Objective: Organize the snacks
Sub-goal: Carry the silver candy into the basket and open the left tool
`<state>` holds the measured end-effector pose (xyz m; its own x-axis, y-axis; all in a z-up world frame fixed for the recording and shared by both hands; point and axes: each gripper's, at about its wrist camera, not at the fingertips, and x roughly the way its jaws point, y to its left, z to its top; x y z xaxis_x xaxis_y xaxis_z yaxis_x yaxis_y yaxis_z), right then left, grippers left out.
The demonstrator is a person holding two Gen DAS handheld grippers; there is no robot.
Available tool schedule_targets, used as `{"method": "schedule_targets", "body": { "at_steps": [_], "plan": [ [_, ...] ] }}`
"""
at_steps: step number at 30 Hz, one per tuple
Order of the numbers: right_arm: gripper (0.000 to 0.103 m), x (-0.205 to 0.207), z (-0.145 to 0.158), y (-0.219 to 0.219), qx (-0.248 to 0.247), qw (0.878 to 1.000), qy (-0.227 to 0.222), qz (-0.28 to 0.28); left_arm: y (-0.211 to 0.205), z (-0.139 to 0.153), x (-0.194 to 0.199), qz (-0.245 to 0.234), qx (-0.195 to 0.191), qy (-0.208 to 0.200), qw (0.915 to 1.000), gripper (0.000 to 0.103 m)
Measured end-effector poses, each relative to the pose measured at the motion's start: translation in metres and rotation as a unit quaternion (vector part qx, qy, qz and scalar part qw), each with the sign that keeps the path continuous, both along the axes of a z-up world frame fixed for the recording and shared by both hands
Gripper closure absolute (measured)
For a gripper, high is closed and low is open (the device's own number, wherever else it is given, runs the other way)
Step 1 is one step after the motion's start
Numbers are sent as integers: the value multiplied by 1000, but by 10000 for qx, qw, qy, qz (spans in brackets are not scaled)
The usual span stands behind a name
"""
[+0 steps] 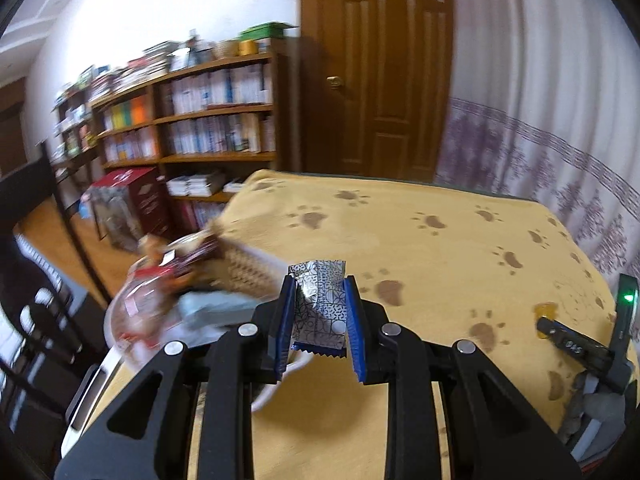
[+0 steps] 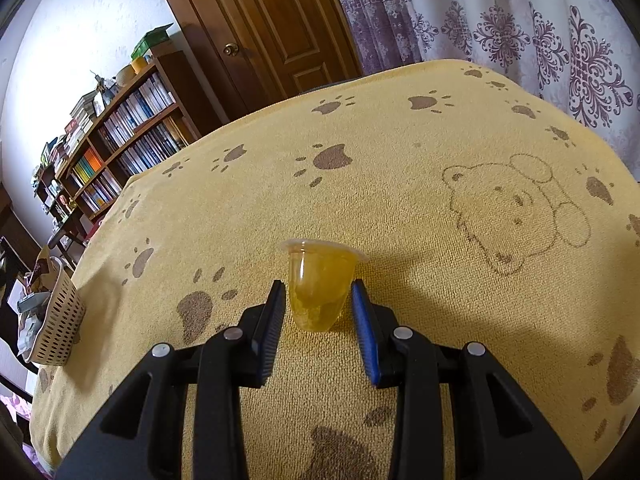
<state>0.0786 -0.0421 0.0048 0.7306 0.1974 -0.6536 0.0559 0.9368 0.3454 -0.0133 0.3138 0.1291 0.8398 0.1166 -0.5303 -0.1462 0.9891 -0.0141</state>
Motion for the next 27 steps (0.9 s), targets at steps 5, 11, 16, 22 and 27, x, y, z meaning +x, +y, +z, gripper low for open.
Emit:
{"method": "schedule_targets", "body": {
  "at_steps": [5, 11, 16, 22, 27],
  "plan": [
    [69, 0, 0, 0, -2, 10000, 2, -3, 35, -11, -13, 458, -113, 69, 9989, 78],
    [69, 0, 0, 0, -3, 10000, 2, -5, 61, -21, -18, 704, -202, 128, 9972, 78],
    [69, 0, 0, 0, -6, 10000, 4, -5, 71, -30, -14, 828, -281, 103, 9961, 68],
    [69, 0, 0, 0, -8, 10000, 8, -10, 81, -40, -20, 946, -431, -48, 9946, 43],
    [69, -1, -1, -2, -17, 10000, 17, -24, 87, -39, -29, 1054, -391, -143, 9936, 43]
  ]
}}
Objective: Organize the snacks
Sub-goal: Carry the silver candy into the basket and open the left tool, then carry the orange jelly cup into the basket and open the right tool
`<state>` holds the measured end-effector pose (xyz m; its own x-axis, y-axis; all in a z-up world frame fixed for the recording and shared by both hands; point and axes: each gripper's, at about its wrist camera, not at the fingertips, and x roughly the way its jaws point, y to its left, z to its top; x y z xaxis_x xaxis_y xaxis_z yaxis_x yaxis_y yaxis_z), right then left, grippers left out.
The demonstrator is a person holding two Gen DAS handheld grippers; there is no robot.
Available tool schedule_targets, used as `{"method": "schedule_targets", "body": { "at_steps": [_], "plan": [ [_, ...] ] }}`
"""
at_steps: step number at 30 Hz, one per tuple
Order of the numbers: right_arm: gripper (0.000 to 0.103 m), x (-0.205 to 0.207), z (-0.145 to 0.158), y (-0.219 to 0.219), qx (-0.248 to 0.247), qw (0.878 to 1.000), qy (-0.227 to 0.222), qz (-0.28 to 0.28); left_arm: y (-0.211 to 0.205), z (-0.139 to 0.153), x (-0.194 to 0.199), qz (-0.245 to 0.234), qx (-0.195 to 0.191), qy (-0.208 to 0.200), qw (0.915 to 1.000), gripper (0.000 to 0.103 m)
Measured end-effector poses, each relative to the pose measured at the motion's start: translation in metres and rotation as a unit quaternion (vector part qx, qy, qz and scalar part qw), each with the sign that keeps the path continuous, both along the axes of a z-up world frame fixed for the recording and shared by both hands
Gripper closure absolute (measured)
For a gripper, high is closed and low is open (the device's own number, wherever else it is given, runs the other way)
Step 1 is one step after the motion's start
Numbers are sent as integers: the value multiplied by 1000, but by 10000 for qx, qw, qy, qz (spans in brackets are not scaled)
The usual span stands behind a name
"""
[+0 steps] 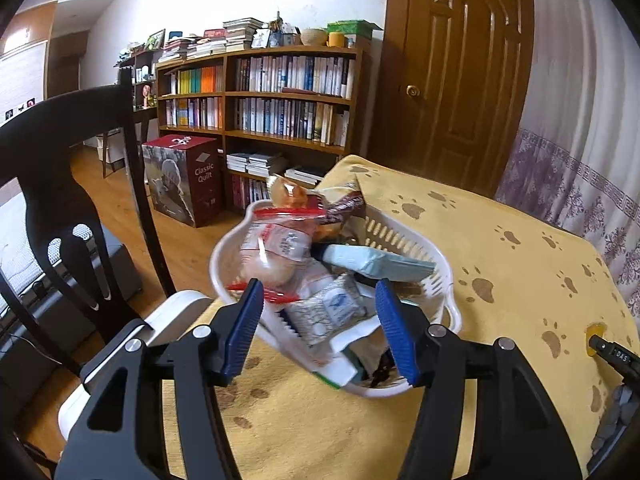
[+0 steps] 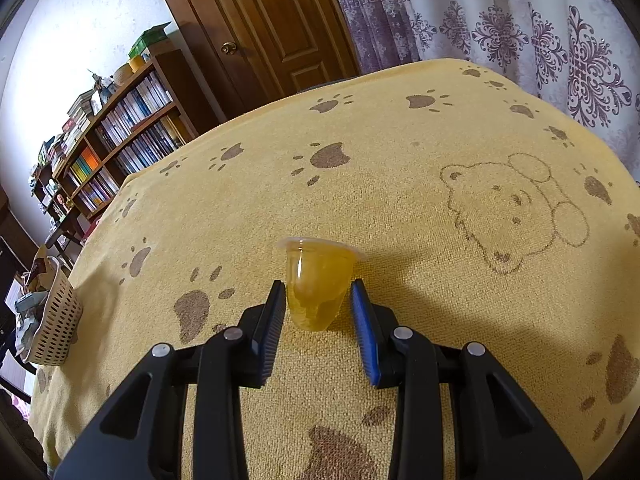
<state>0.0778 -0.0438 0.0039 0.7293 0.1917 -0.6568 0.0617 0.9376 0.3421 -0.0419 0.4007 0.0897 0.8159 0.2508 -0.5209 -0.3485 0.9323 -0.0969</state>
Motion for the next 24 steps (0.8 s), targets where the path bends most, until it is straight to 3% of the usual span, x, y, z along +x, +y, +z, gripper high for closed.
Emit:
{"method": "schedule_targets", "body": {
  "at_steps": [7, 12, 24],
  "plan": [
    [69, 1, 0, 0, -52, 10000, 54, 43, 14, 1, -14, 112, -57, -41, 9999, 43],
    [70, -4, 9, 5, 81, 9999, -74, 69, 16, 6, -16, 191, 37, -25, 9998, 36],
    [70, -16, 69, 67, 303, 9926, -768, 887, 9, 16, -22, 237, 247, -81, 9994, 32]
  ]
}}
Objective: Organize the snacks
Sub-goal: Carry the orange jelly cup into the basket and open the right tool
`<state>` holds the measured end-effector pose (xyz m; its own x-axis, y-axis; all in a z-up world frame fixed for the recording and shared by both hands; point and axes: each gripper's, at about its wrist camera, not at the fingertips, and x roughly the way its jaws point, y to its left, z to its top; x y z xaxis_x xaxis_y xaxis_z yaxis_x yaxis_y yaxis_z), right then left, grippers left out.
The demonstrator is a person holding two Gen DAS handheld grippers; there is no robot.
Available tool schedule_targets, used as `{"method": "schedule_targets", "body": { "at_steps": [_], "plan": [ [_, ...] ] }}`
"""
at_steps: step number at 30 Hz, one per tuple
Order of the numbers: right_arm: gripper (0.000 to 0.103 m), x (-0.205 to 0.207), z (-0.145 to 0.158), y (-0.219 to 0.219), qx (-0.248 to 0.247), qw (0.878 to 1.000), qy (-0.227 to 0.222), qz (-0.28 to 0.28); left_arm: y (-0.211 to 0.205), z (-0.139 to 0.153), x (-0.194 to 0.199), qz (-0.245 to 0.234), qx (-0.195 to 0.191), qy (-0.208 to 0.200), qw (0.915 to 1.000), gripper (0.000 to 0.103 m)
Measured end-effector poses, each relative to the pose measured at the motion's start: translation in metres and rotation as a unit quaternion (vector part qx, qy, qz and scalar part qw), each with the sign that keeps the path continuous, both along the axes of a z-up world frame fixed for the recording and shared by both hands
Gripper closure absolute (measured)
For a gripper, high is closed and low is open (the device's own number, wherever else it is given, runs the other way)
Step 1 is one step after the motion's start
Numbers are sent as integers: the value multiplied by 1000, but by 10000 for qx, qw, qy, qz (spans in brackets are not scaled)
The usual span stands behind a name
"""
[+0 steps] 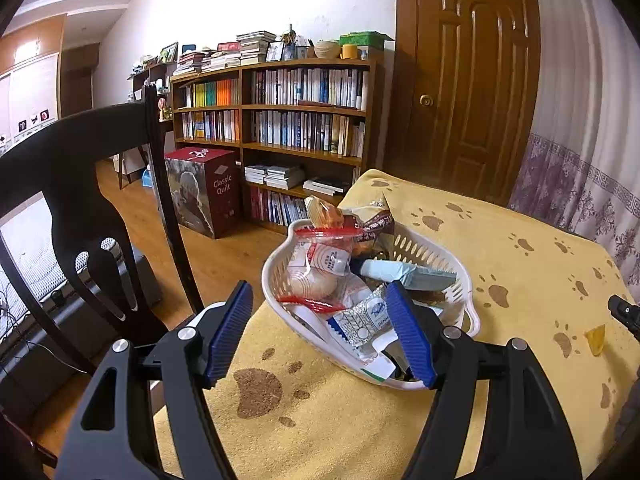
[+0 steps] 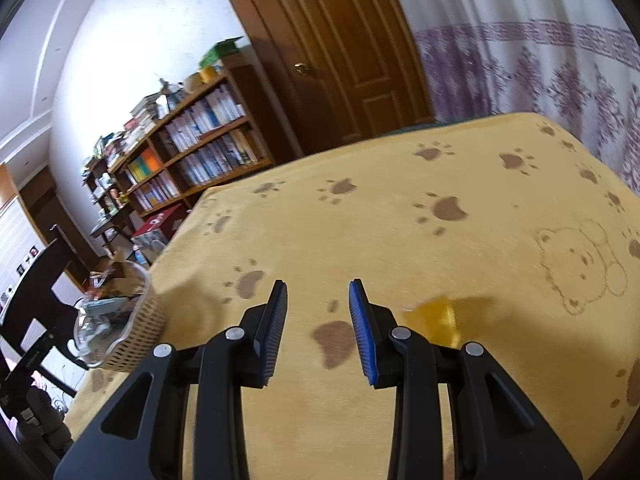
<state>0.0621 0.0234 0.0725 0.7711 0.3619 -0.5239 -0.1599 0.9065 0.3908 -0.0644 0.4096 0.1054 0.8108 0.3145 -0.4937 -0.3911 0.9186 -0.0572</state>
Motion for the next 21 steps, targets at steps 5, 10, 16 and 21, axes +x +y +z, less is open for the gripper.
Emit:
{"method": "schedule_targets", "body": {
  "at_steps": [5, 10, 16, 21],
  "plan": [
    [70, -1, 13, 7, 29, 10000, -62, 71, 10, 4, -3, 115, -117, -41, 9999, 32],
    [68, 7, 8, -41, 165, 9974, 159, -688, 23, 8, -9, 263, -281, -127, 9992, 21],
    [65, 20, -29, -97, 454, 9882, 852, -1189, 21, 6, -6, 242, -391, -66, 9989, 19],
    [55, 30, -52, -74, 266, 9916, 1051, -707, 14, 5, -4, 142, -285, -23, 9995, 19]
  ]
}}
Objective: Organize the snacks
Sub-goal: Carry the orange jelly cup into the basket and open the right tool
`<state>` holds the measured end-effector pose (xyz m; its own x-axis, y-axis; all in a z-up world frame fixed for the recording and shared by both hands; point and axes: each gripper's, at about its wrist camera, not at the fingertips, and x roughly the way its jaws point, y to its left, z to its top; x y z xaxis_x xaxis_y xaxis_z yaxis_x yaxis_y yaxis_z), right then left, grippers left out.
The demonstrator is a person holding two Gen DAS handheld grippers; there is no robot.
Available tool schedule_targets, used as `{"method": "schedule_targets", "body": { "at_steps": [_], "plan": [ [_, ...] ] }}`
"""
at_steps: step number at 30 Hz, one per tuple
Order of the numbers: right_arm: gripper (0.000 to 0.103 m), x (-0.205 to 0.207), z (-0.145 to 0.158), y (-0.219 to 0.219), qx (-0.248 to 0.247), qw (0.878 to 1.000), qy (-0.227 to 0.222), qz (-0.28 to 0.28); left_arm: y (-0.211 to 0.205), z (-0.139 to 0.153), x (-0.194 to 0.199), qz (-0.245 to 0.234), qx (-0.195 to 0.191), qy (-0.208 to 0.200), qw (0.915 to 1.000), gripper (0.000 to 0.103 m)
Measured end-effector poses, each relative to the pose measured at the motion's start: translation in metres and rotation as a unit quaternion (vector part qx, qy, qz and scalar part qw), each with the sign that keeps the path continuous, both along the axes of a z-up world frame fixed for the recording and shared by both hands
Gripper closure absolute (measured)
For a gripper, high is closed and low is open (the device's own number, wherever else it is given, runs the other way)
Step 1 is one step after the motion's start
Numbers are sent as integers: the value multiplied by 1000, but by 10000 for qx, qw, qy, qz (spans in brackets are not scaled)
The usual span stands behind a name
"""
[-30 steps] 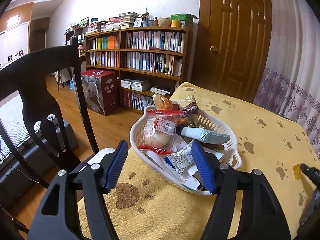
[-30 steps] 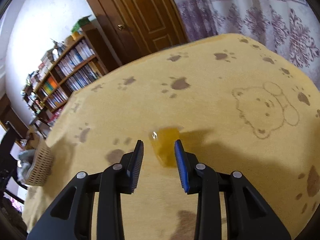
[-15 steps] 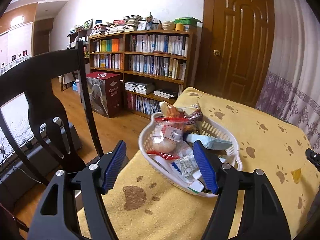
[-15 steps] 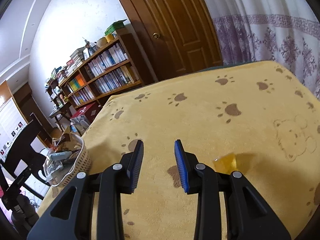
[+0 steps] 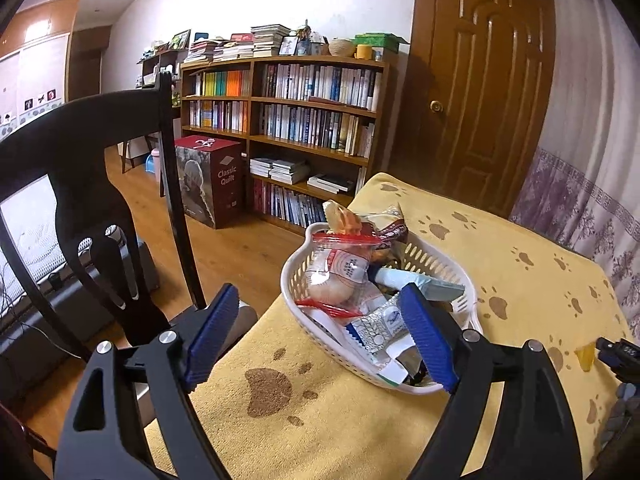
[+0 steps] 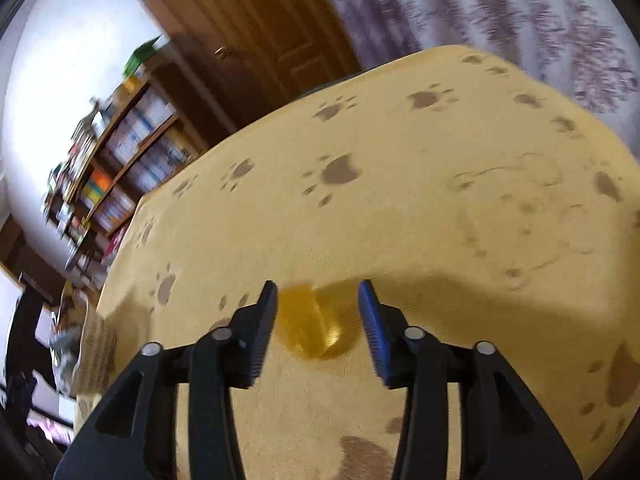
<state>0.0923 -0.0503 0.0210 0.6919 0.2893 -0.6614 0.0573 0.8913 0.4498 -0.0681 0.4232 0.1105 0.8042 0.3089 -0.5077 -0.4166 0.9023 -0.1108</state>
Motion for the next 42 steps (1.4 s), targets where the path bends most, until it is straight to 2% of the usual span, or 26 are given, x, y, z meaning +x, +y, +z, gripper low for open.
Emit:
{"method": "schedule_targets", "body": {
  "at_steps": [3, 11, 13, 15, 21, 29, 42],
  "plan": [
    [53, 6, -5, 21, -108, 9995, -13, 301, 2, 2, -3, 10, 0, -47, 10000, 18],
    [54, 21, -10, 70, -771, 9935, 85, 836, 13, 3, -4, 119, -92, -67, 9999, 18],
    [54, 21, -10, 78, -969, 9920, 46, 812, 15, 3, -4, 150, -112, -70, 9998, 18],
    [60, 21, -10, 82, -1078, 9909, 32, 801, 16, 2, -3, 166, -130, -57, 9998, 18],
    [61, 18, -3, 95, -1225, 9888, -34, 847, 16, 1, -1, 174, -128, -38, 9998, 18],
    [61, 13, 37, 147, -1021, 9841, -491, 1369, 25, -1, 0, 345, -67, 13, 9994, 18],
    [61, 11, 101, 284, -893, 9562, -1154, 2536, 25, 5, -4, 403, 211, 30, 9990, 17]
  ]
}}
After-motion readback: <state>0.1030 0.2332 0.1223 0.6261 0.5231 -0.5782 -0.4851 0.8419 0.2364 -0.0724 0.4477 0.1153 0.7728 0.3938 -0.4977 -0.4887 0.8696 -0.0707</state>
